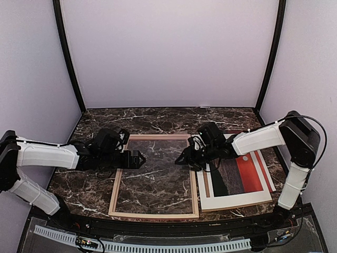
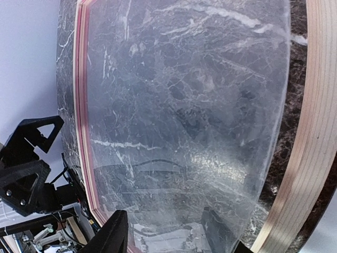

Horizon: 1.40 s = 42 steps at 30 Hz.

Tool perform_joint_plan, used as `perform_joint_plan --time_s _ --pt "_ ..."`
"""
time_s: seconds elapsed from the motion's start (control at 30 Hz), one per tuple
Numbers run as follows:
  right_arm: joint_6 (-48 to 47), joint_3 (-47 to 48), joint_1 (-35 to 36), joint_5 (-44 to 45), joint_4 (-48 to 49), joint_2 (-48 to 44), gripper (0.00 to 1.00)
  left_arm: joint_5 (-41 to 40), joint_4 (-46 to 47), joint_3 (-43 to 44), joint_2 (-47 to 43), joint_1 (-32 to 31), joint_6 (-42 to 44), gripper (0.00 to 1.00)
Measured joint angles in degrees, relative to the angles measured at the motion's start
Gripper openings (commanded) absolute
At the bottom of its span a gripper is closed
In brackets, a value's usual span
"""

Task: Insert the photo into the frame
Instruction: Place the glass panel at the frame body.

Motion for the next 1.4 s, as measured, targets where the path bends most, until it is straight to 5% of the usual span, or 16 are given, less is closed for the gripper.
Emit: perform_joint_plan --time_s 0.53,1.4 --pt "-1.7 0.0 0.0 2.0 -2.1 0.0 0.59 0.2 2.8 7.6 14.4 -10.1 -1.1 0.99" --pt "-4.9 1.0 0.0 6.3 -7.9 -1.2 0.58 -0.9 3.0 8.9 18.4 -11.6 -1.3 0.99"
